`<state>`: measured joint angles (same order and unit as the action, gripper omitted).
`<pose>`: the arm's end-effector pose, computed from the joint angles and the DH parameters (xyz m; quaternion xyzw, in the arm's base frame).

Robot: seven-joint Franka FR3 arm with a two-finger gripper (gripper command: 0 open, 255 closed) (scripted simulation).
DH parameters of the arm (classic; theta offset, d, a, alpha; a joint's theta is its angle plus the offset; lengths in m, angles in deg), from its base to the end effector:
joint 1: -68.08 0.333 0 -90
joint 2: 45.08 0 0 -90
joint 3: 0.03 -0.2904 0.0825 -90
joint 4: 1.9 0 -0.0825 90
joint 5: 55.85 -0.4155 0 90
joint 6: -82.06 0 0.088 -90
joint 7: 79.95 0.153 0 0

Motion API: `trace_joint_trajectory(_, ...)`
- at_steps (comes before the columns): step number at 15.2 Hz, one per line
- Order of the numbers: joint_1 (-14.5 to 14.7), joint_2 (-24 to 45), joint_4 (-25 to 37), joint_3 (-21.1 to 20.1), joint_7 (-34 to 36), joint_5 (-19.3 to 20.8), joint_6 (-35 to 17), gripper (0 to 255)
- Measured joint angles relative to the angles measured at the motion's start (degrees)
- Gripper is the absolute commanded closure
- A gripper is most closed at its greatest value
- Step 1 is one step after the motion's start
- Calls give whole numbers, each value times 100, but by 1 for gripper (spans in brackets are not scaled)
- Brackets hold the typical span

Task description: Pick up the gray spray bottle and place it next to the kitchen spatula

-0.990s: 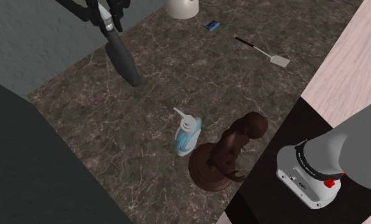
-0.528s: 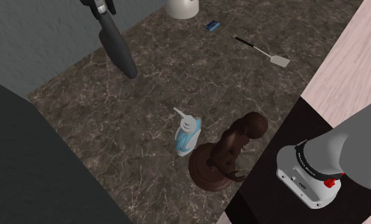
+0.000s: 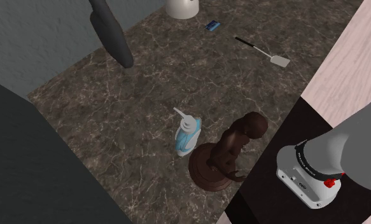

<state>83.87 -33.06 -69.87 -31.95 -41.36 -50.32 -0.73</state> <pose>0.4584 0.4238 0.6215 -0.9971 -0.0644 -0.0237 0.0323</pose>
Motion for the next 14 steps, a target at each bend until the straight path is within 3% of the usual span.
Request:
trace_joint_trajectory(8, 495, 758, 1739, -37, 152, 478, 1054, 255)
trace_joint_trajectory(10, 221, 417, 1359, -34, 9, 276, 988, 255)
trace_joint_trajectory(14, -593, -767, -130, 158, -616, -457, 542, 255)
